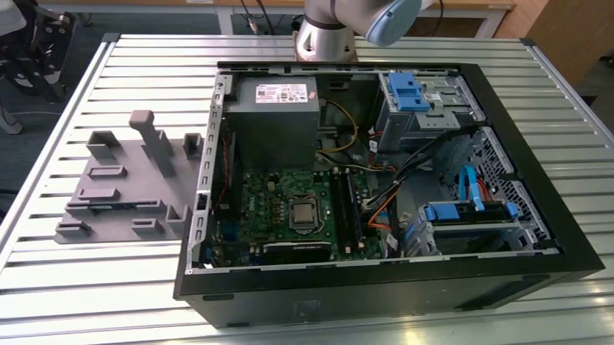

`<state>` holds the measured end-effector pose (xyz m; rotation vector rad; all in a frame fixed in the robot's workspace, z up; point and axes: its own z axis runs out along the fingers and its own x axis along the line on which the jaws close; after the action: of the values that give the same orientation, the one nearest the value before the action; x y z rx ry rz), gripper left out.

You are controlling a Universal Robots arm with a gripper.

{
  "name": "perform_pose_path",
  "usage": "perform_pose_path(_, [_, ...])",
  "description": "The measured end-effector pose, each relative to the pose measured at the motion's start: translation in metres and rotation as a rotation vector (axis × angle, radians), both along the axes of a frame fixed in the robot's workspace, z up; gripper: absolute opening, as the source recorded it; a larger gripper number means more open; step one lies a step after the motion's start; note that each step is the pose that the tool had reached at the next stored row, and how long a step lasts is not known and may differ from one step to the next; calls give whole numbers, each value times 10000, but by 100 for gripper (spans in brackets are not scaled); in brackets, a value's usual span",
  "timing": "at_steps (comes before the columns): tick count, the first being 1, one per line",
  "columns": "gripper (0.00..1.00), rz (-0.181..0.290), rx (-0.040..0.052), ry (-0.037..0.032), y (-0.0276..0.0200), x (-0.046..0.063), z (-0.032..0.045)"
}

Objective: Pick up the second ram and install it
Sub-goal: 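Pick up the second ram and move it above second insertion slot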

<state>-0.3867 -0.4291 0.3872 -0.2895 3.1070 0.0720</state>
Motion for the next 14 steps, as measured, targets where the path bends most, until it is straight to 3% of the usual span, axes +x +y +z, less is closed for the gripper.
perform_pose_path(8, [11, 54, 4, -1, -2, 0, 0])
perform_pose_path(14, [11, 582, 3, 0, -5, 0, 0])
